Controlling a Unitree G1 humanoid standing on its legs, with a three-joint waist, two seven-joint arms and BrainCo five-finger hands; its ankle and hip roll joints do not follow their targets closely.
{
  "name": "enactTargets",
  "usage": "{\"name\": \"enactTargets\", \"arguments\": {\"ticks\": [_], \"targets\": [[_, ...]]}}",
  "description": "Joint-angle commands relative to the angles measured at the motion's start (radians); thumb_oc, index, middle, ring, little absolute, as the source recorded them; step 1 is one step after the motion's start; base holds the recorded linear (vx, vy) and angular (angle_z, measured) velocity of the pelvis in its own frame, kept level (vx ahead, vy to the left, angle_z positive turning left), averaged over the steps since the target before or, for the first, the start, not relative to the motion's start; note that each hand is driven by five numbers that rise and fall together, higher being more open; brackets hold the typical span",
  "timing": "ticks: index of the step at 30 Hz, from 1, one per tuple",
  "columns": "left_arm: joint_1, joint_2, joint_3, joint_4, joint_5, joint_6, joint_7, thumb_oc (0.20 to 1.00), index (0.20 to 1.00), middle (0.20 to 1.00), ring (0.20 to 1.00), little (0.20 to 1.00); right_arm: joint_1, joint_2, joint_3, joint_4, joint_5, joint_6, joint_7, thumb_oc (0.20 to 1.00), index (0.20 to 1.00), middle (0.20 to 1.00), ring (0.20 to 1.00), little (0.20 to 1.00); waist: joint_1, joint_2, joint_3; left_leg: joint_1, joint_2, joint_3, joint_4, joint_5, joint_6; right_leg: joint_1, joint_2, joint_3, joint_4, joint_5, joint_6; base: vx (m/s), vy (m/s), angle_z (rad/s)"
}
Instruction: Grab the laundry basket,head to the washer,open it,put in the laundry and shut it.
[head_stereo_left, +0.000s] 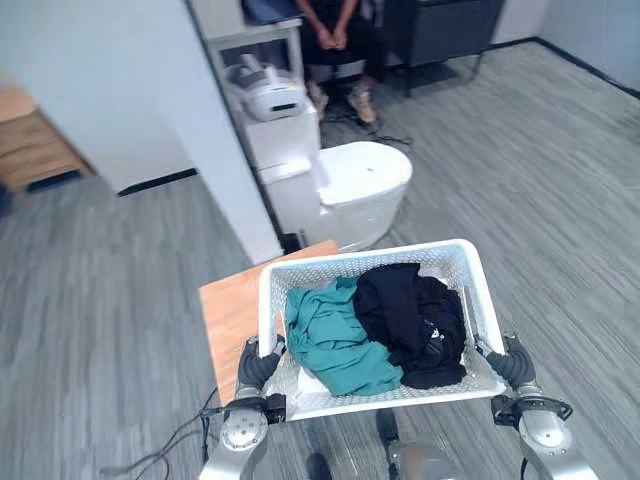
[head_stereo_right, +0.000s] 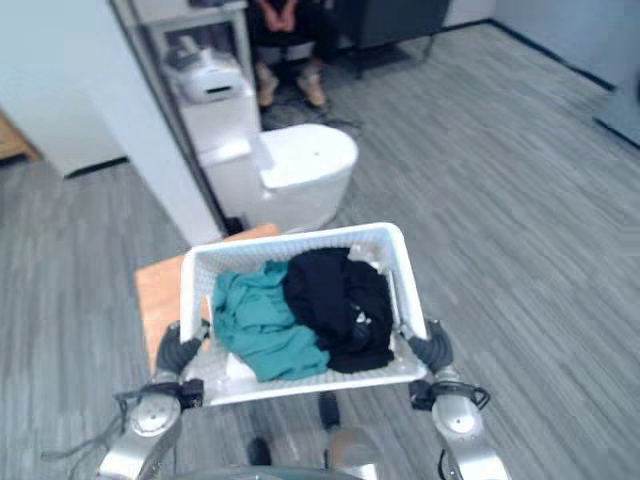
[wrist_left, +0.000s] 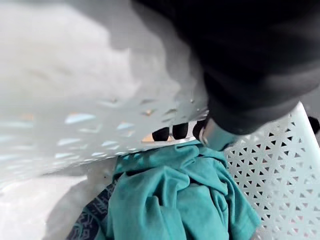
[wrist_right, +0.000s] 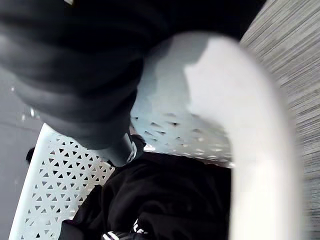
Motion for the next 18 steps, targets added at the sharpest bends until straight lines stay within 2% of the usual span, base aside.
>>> {"name": "enactTargets", "arguments": {"ticks": [1,2,3,4,5,6,7,8,9,10,11,12,14,16,17,18], "targets": [[-0.114,0.049,0.007,-0.040,0.002,-0.100,-0.107,0.200,0.200,0.200,0.200,0.200,-0.153,0.002,0.008,-0.052,0.094,-0.117,0.090,0.200,0.200,0.200,0.200,0.200,0.022,-0.009,0.014,0.019,0.027,0.048,0.034,-0.110,0.014,-0.011,0.001,-0.052,0.128,-0.145,0.078,-0.21,-0.010,-2.34],[-0.140,0.059,0.015,-0.048,-0.001,-0.105,-0.099,0.200,0.200,0.200,0.200,0.200,-0.163,0.010,0.016,-0.049,0.088,-0.123,0.078,0.200,0.200,0.200,0.200,0.200,0.037,-0.010,0.022,0.022,0.046,0.123,0.038,-0.115,0.010,-0.044,-0.044,-0.209,0.154,-0.147,0.079,-0.06,-0.062,-2.79],[-0.148,0.059,0.008,-0.047,0.001,-0.104,-0.104,0.200,0.200,0.200,0.200,0.200,-0.158,0.016,0.015,-0.057,0.085,-0.121,0.079,0.200,0.200,0.200,0.200,0.200,0.039,0.001,0.016,0.036,0.056,0.132,0.032,-0.133,0.002,-0.038,-0.073,-0.310,0.172,-0.176,0.081,-0.03,-0.179,-2.81],[-0.157,0.060,0.025,-0.056,-0.001,-0.102,-0.099,0.200,0.200,0.200,0.200,0.200,-0.170,0.022,0.027,-0.053,0.083,-0.123,0.078,0.200,0.200,0.200,0.200,0.200,0.067,0.005,0.007,0.044,0.078,0.205,0.044,-0.124,-0.008,-0.036,-0.146,-0.539,0.205,-0.193,0.058,0.06,-0.237,-3.03],[-0.148,0.059,0.040,-0.057,-0.006,-0.099,-0.102,0.200,0.200,0.200,0.200,0.200,-0.184,0.029,0.039,-0.049,0.081,-0.125,0.082,0.200,0.200,0.200,0.200,0.200,0.089,-0.001,-0.006,0.049,0.095,0.271,0.065,-0.126,-0.015,-0.010,-0.199,-0.696,0.230,-0.205,0.041,0.09,-0.433,-3.34],[-0.137,0.053,0.031,-0.040,0.008,-0.090,-0.118,0.200,0.200,0.200,0.200,0.200,-0.162,0.033,0.036,-0.055,0.081,-0.121,0.090,0.200,0.200,0.200,0.200,0.200,0.073,-0.013,-0.014,0.065,0.113,0.307,0.112,-0.141,-0.026,-0.013,-0.187,-0.656,0.232,-0.221,0.035,0.17,-0.410,-3.07],[-0.135,0.049,0.033,-0.034,0.006,-0.090,-0.123,0.200,0.200,0.200,0.200,0.200,-0.160,0.027,0.035,-0.054,0.081,-0.120,0.090,0.200,0.200,0.200,0.200,0.200,0.065,-0.016,-0.020,0.068,0.124,0.316,0.144,-0.144,-0.030,-0.006,-0.181,-0.640,0.209,-0.223,0.036,0.24,-0.406,-2.40],[-0.129,0.045,0.033,-0.034,0.001,-0.093,-0.126,0.200,0.200,0.200,0.200,0.200,-0.159,0.018,0.034,-0.053,0.081,-0.118,0.091,0.200,0.200,0.200,0.200,0.200,0.064,-0.018,-0.022,0.060,0.153,0.324,0.221,-0.157,-0.038,0.012,-0.165,-0.619,0.184,-0.230,0.022,0.23,-0.345,-1.08],[-0.127,0.044,0.025,-0.037,-0.006,-0.093,-0.126,0.200,0.200,0.200,0.200,0.200,-0.166,0.008,0.039,-0.059,0.088,-0.125,0.088,0.200,0.200,0.200,0.200,0.200,0.068,-0.014,-0.014,0.037,0.195,0.304,0.323,-0.137,-0.057,0.030,-0.135,-0.588,0.170,-0.244,0.003,0.30,-0.378,-0.80],[-0.126,0.034,0.008,-0.037,-0.023,-0.096,-0.124,0.200,0.200,0.200,0.200,0.200,-0.180,-0.017,0.047,-0.059,0.096,-0.127,0.087,0.200,0.200,0.200,0.200,0.200,0.078,-0.011,-0.003,0.003,0.232,0.236,0.452,-0.090,-0.071,0.061,-0.097,-0.547,0.151,-0.266,-0.022,0.23,-0.274,-0.86],[-0.127,0.032,0.008,-0.036,-0.023,-0.096,-0.124,0.200,0.200,0.200,0.200,0.200,-0.181,-0.019,0.046,-0.058,0.097,-0.127,0.087,0.200,0.200,0.200,0.200,0.200,0.078,-0.006,-0.001,-0.001,0.243,0.233,0.467,-0.093,-0.078,0.064,-0.089,-0.548,0.148,-0.268,-0.026,0.23,-0.200,-1.04],[-0.122,0.029,-0.004,-0.035,-0.028,-0.096,-0.123,0.200,0.200,0.200,0.200,0.200,-0.188,-0.031,0.051,-0.053,0.094,-0.124,0.084,0.200,0.200,0.200,0.200,0.200,0.090,-0.006,0.005,-0.028,0.230,0.162,0.519,-0.072,-0.071,0.083,-0.071,-0.519,0.139,-0.280,-0.037,0.15,-0.105,-1.12],[-0.106,0.021,-0.018,-0.038,-0.032,-0.097,-0.121,0.200,0.200,0.200,0.200,0.200,-0.184,-0.041,0.057,-0.062,0.100,-0.115,0.094,0.200,0.200,0.200,0.200,0.200,0.116,-0.008,0.017,-0.118,0.159,0.019,0.552,-0.126,-0.042,0.115,-0.052,-0.456,0.124,-0.290,-0.044,0.21,-0.056,-0.58],[-0.091,0.013,-0.019,-0.036,-0.033,-0.095,-0.126,0.200,0.200,0.200,0.200,0.200,-0.173,-0.043,0.060,-0.057,0.102,-0.113,0.105,0.200,0.200,0.200,0.200,0.200,0.137,-0.015,0.024,-0.165,0.107,-0.044,0.506,-0.165,-0.027,0.140,-0.048,-0.411,0.110,-0.290,-0.030,0.16,0.001,-0.84],[-0.088,0.010,-0.021,-0.033,-0.031,-0.093,-0.128,0.200,0.200,0.200,0.200,0.200,-0.165,-0.042,0.060,-0.054,0.102,-0.111,0.106,0.200,0.200,0.200,0.200,0.200,0.146,-0.026,0.028,-0.198,0.081,-0.044,0.461,-0.154,-0.008,0.141,-0.061,-0.405,0.100,-0.274,-0.026,0.19,0.019,-1.28],[-0.084,0.008,-0.023,-0.029,-0.024,-0.091,-0.132,0.200,0.200,0.200,0.200,0.200,-0.162,-0.042,0.059,-0.048,0.097,-0.110,0.101,0.200,0.200,0.200,0.200,0.200,0.165,-0.021,0.036,-0.253,0.047,-0.085,0.386,-0.108,-0.013,0.167,-0.044,-0.375,0.089,-0.277,-0.020,0.27,0.024,-1.02]]}}
